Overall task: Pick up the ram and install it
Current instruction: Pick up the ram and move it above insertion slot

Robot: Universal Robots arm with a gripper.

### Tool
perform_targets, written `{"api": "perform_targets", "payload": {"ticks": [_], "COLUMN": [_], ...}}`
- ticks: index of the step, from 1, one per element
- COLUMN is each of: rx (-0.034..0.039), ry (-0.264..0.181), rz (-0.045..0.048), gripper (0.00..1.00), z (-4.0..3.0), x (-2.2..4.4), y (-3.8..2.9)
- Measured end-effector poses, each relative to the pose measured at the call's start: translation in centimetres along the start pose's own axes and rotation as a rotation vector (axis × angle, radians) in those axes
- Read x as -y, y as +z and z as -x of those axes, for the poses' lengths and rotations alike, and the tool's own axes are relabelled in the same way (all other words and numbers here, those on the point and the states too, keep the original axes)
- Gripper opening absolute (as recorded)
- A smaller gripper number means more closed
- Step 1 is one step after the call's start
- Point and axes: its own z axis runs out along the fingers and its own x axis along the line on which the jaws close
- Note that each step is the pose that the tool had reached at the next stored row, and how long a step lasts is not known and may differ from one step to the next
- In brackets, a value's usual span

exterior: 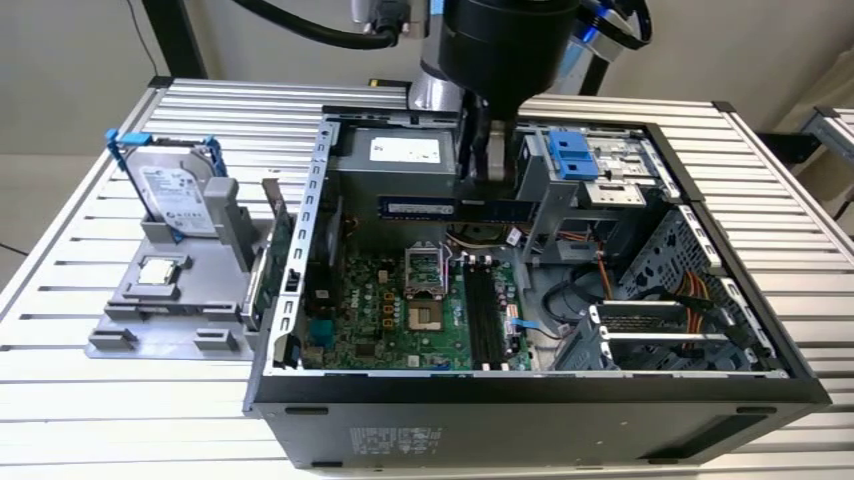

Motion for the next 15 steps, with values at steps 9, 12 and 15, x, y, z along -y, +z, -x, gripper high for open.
{"api": "perform_targets", "payload": {"ticks": [9, 12, 15], "rx": [0.0001, 0.0, -0.0001], "ry": [0.0, 0.0, 0.0], "rz": [-0.0001, 0.0, 0.0], "gripper": [0.0, 0.0, 0.0], "z": [0.04, 0.05, 0.08], "x": [0.87, 1.11, 1.54], "y": [0.0, 0.0, -0.01]}}
